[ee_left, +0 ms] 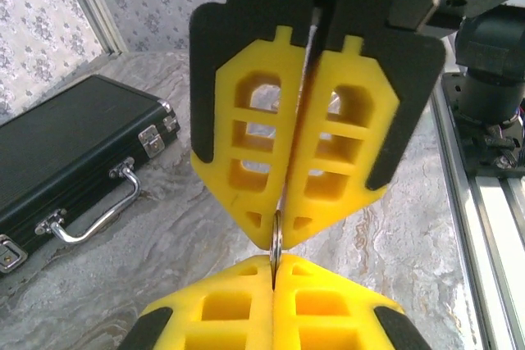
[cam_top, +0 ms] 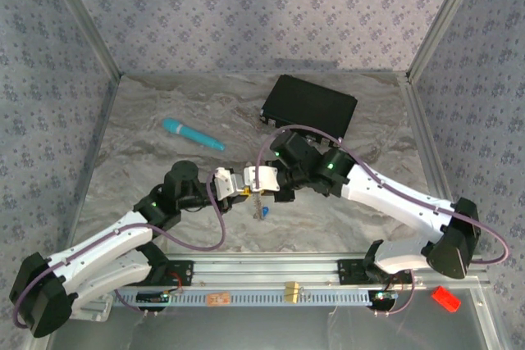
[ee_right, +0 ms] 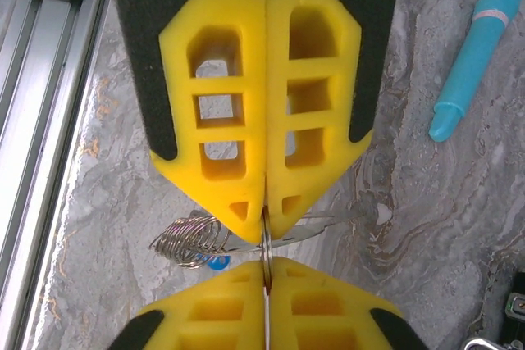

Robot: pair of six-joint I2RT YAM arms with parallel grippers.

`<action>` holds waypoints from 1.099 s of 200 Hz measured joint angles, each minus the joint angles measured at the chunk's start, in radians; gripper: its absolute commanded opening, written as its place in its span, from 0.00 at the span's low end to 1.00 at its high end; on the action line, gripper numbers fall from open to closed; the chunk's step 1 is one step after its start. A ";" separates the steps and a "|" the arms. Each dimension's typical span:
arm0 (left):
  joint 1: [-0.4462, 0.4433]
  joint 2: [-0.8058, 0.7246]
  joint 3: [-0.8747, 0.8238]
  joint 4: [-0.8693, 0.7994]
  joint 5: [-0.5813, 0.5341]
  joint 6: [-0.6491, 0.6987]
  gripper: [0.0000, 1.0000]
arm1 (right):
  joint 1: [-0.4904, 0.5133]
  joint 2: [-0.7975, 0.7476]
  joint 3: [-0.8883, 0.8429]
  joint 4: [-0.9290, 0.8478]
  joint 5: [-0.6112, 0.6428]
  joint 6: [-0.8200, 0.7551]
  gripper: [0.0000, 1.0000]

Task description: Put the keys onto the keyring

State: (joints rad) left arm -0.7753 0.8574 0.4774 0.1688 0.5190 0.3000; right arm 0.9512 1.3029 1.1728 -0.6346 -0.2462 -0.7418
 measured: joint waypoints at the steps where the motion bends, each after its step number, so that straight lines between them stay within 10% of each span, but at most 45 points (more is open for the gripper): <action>1: 0.000 0.000 0.000 0.000 0.000 0.000 0.00 | -0.001 -0.002 -0.002 0.002 -0.002 0.001 0.23; 58: -0.004 0.001 -0.136 0.243 0.011 -0.130 0.00 | -0.170 -0.278 -0.351 0.375 -0.259 0.195 0.32; 132: -0.004 0.004 -0.191 0.477 0.013 -0.228 0.00 | -0.184 -0.248 -0.491 0.684 -0.380 0.359 0.32; 220: -0.004 0.029 -0.195 0.540 0.018 -0.261 0.00 | -0.184 -0.204 -0.492 0.783 -0.426 0.397 0.04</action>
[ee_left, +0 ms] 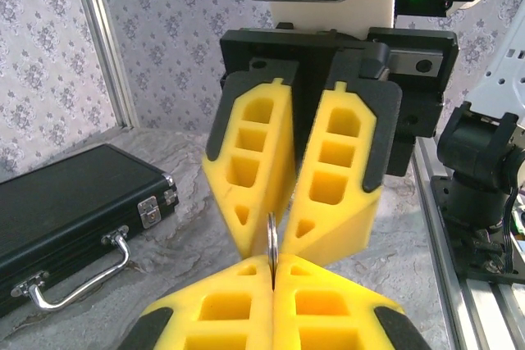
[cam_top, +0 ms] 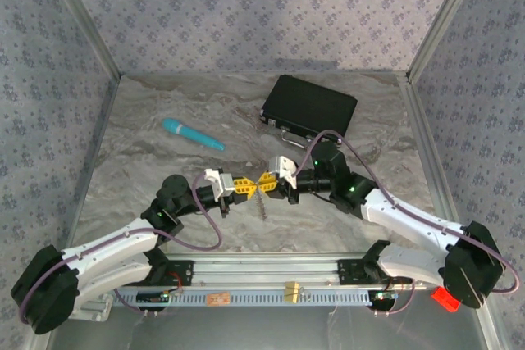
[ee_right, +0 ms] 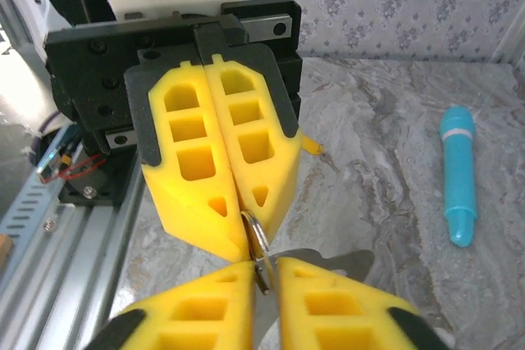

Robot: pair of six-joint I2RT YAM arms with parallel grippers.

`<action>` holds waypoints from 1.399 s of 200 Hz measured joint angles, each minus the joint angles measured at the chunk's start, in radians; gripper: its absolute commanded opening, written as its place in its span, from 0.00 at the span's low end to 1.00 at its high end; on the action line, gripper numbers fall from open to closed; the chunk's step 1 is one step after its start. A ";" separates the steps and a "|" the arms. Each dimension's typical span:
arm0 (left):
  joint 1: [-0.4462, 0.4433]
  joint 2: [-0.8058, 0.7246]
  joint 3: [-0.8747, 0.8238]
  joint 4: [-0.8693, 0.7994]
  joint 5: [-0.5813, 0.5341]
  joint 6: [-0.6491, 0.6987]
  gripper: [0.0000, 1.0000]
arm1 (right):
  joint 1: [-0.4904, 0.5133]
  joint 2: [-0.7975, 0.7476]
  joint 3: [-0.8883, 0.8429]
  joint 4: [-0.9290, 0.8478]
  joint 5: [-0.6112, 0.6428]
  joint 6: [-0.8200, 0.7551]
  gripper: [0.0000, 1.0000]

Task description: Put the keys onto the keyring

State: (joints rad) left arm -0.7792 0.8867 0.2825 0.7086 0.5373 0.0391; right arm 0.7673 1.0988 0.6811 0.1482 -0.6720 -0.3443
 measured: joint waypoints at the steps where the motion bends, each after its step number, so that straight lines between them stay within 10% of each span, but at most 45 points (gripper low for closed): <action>1: 0.000 0.000 0.000 0.000 -0.001 0.000 0.00 | 0.000 0.000 0.000 0.000 -0.001 0.003 0.04; 22: 0.000 0.000 0.000 -0.001 -0.010 -0.004 0.27 | 0.000 0.000 0.000 -0.003 -0.006 0.008 0.00; 39: -0.001 -0.007 0.000 -0.014 -0.017 0.002 0.30 | 0.002 0.001 0.015 -0.044 0.002 -0.010 0.00; 138: -0.003 -0.037 0.161 -0.450 -0.045 0.214 0.20 | 0.101 0.080 0.354 -0.647 0.275 -0.357 0.00; 266: -0.022 0.032 0.164 -0.457 0.032 0.237 0.00 | 0.167 0.144 0.392 -0.729 0.369 -0.424 0.00; 280: -0.022 0.032 0.164 -0.457 0.032 0.241 0.00 | 0.165 0.142 0.391 -0.727 0.365 -0.418 0.15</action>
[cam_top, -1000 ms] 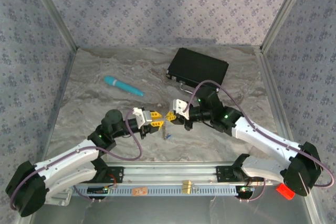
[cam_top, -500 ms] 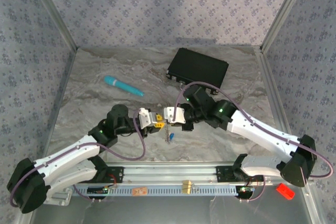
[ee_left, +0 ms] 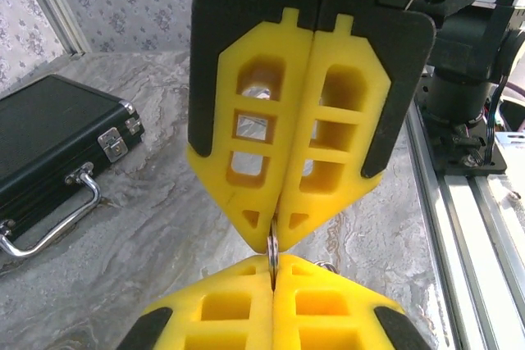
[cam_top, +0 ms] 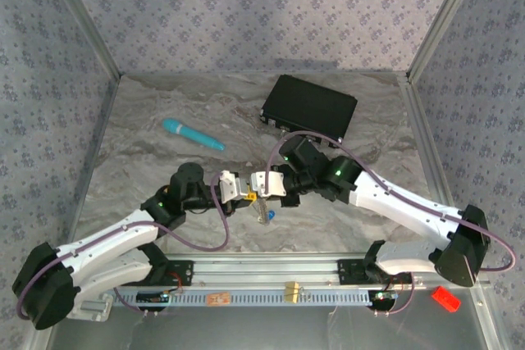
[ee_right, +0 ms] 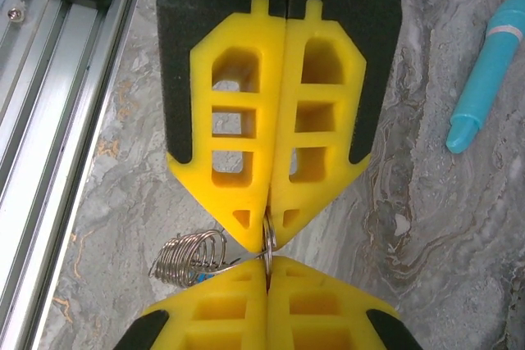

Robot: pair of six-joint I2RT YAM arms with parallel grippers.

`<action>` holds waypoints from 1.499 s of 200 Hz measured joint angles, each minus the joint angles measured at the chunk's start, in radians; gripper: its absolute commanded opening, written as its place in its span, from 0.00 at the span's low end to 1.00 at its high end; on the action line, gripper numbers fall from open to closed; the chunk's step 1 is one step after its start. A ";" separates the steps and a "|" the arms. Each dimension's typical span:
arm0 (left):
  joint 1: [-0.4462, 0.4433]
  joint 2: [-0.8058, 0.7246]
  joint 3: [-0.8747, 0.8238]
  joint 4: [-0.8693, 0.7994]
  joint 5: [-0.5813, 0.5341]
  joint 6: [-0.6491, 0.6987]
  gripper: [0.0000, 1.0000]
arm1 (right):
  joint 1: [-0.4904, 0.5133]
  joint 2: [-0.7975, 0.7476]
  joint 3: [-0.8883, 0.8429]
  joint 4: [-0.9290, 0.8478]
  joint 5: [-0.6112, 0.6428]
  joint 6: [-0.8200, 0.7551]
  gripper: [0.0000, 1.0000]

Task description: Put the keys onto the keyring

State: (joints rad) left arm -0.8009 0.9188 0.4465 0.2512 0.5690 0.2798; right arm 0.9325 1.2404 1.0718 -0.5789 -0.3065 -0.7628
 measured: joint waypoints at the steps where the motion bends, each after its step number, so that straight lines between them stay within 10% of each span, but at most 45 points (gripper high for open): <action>1: 0.000 0.000 0.000 0.000 0.000 0.000 0.00 | -0.001 -0.001 0.000 0.001 -0.001 0.002 0.16; 126: -0.005 -0.014 -0.073 0.218 0.018 -0.090 0.00 | -0.161 -0.200 -0.376 0.535 -0.302 0.280 0.24; 211: -0.004 -0.014 -0.076 0.247 0.014 -0.109 0.00 | -0.150 -0.188 -0.376 0.563 -0.331 0.305 0.00; 300: 0.000 -0.013 -0.077 0.214 0.010 -0.109 0.09 | -0.125 -0.139 -0.333 0.503 -0.305 0.279 0.00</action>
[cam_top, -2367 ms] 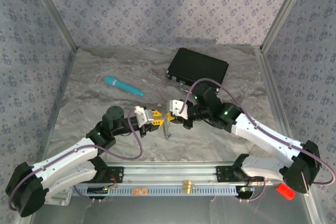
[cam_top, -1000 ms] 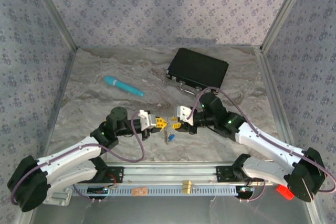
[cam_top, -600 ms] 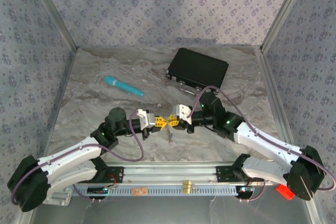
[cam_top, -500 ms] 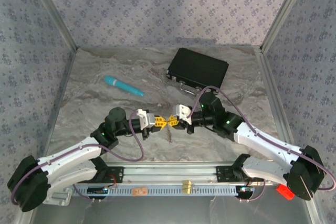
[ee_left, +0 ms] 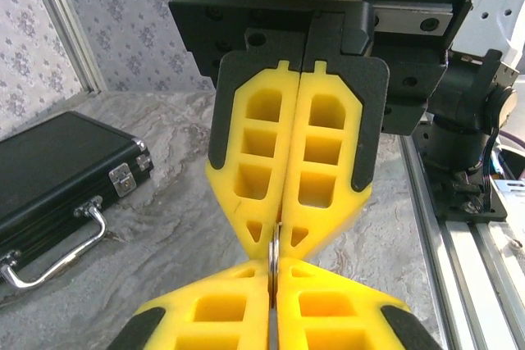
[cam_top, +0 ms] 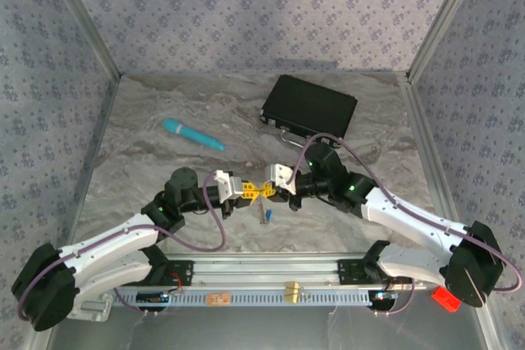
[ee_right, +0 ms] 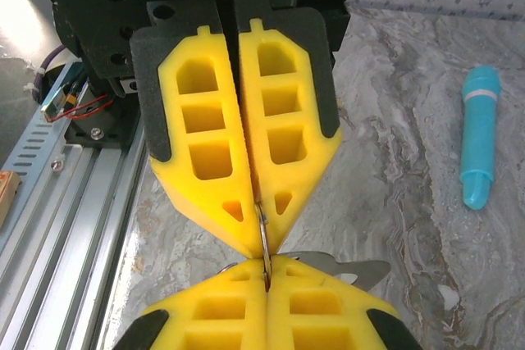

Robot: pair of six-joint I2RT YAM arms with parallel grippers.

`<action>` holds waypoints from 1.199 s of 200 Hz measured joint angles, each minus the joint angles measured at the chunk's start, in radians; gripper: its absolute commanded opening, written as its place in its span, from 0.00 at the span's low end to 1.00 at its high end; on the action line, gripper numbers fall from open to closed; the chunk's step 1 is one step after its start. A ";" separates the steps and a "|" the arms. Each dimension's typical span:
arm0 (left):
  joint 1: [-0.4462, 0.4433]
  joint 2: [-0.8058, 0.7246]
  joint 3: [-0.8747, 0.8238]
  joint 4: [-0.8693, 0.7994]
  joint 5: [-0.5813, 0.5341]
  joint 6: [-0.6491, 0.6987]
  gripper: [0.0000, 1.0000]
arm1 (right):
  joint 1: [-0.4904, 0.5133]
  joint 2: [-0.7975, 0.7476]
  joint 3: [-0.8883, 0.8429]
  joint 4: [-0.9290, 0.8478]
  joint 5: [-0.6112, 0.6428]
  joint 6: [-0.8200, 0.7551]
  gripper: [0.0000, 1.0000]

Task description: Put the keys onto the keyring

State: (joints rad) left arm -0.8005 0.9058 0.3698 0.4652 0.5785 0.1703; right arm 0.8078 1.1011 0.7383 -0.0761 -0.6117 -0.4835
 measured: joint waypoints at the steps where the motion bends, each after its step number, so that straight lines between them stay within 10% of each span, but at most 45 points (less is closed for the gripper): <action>1: 0.000 0.000 0.000 -0.001 0.000 0.000 0.09 | 0.000 0.000 0.000 -0.002 0.000 0.000 0.00; 117: -0.005 0.004 0.000 -0.017 0.001 0.005 0.00 | 0.009 -0.021 0.007 -0.041 0.036 -0.023 0.12; 240: -0.005 0.020 0.000 -0.021 0.005 0.010 0.09 | 0.020 -0.014 0.007 -0.049 0.044 -0.028 0.00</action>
State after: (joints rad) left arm -0.8055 0.9260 0.3702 0.4446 0.5835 0.1799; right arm 0.8276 1.0874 0.7452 -0.1249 -0.5678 -0.5117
